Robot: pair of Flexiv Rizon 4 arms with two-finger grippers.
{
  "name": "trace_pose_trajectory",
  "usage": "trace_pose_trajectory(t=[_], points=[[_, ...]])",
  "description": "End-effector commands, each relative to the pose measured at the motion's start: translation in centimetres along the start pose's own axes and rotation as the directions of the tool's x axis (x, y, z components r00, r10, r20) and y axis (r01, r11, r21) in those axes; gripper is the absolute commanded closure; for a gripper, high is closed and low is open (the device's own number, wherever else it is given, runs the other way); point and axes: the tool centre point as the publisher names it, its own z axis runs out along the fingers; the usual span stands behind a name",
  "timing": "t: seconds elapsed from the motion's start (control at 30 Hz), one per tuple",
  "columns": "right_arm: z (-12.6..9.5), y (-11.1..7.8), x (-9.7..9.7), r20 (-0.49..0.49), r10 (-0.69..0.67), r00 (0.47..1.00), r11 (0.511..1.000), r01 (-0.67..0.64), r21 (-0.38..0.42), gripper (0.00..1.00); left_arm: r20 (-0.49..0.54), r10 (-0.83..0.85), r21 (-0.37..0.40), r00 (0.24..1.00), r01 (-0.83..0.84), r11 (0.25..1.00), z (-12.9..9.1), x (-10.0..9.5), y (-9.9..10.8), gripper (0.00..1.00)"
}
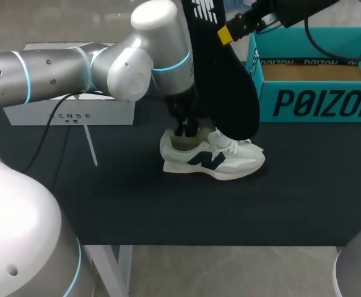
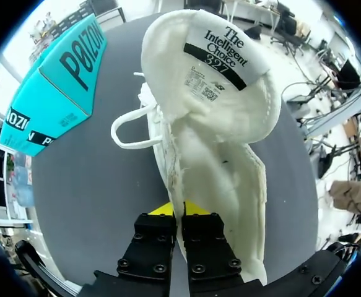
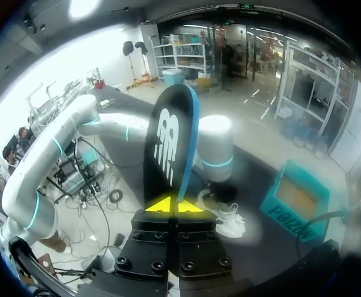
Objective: Take the shoe out of the shoebox, open the shoe tongue, remove and reinsert the insole, then place the shoe into the shoebox
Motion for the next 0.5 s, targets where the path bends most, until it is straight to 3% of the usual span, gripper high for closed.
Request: trace_pose_trajectory(t=[0.03,0.17,0.33,0.37,0.43,0.47,0.5], points=[[0.1,0.2,0.0,-0.001,0.001,1.0,1.0,-0.001,0.005,1.0,0.0,0.026,0.024,1.0,-0.026,0.999,-1.1,-0.1,-0.2,1.0],[0.1,0.2,0.0,-0.001,0.001,1.0,1.0,-0.001,0.005,1.0,-0.006,0.075,0.068,0.997,-0.074,0.995,-3.1,-0.5,-0.5,1.0],[0.1,0.2,0.0,-0.001,0.001,1.0,1.0,-0.001,0.005,1.0,-0.016,0.153,0.048,0.988,-0.152,0.987,-5.3,-1.3,-1.1,1.0],[0.1,0.2,0.0,-0.001,0.001,1.0,1.0,-0.001,0.005,1.0,-0.034,0.184,0.081,0.982,-0.18,0.98,-5.7,-1.5,-1.3,1.0],[0.1,0.2,0.0,-0.001,0.001,1.0,1.0,-0.001,0.005,1.0,-0.036,0.238,0.023,0.971,-0.237,0.971,-6.4,-1.9,-1.6,1.0],[0.1,0.2,0.0,-0.001,0.001,1.0,1.0,-0.001,0.005,1.0,-0.059,0.279,0.07,0.958,-0.275,0.959,-6.8,-2.0,-1.9,1.0],[0.1,0.2,0.0,-0.001,0.001,1.0,1.0,-0.001,0.005,1.0,-0.068,0.325,0.062,0.943,-0.321,0.945,-7.1,-2.1,-2.2,1.0]])
